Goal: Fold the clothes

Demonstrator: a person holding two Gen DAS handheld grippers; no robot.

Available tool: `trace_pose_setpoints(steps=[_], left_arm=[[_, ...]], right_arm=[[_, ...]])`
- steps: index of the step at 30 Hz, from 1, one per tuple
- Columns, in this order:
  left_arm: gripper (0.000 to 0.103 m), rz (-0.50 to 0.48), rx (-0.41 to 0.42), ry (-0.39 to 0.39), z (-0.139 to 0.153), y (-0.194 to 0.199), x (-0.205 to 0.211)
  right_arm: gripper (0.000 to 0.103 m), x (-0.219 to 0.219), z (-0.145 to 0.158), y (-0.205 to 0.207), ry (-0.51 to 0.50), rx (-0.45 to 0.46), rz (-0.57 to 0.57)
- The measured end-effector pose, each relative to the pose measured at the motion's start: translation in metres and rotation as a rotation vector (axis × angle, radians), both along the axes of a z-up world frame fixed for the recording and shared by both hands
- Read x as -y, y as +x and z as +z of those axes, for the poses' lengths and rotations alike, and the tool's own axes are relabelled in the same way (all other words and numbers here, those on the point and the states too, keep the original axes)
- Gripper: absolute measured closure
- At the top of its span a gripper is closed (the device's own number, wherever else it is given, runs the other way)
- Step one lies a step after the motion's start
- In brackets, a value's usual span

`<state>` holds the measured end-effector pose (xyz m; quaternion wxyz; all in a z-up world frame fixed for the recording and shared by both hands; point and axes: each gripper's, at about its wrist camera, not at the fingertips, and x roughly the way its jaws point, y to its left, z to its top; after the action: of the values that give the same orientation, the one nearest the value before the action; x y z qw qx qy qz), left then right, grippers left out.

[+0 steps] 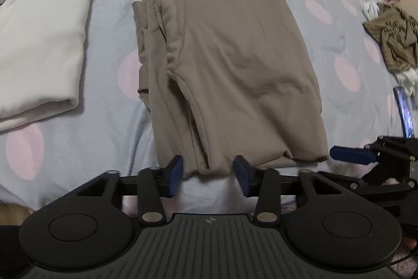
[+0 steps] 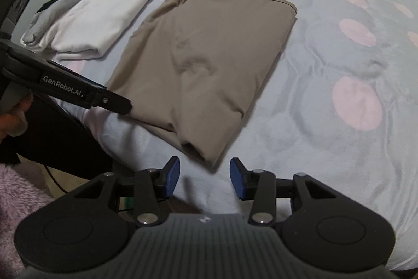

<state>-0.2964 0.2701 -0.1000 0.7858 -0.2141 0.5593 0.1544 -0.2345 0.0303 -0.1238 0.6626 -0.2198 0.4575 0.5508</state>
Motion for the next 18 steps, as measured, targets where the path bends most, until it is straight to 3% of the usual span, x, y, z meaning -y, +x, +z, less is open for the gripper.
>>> trace_pose_setpoints(steps=[6,12,13,14,17,18], left_arm=[[0.097,-0.034,0.053,0.030,0.016,-0.001,0.004],[0.101,0.011,0.079,0.005,0.028,-0.006,-0.009],[0.101,0.027,0.081,0.003,0.030,-0.008,-0.012],[0.101,0.043,0.083,0.001,0.032,-0.010,-0.015],[0.101,0.091,0.089,-0.006,0.037,-0.016,-0.023],[0.101,0.106,0.087,-0.007,0.038,-0.017,-0.026]], right_arm=[[0.059,-0.002,-0.002,0.001,0.000,0.009,-0.013],[0.060,-0.008,-0.005,0.000,-0.004,0.042,-0.007],[0.067,-0.008,-0.005,0.002,-0.001,0.047,-0.015],[0.081,-0.007,-0.004,0.004,0.000,0.049,-0.024],[0.096,-0.007,-0.004,0.005,-0.012,0.035,-0.010],[0.096,-0.007,-0.005,0.004,-0.018,0.040,-0.001]])
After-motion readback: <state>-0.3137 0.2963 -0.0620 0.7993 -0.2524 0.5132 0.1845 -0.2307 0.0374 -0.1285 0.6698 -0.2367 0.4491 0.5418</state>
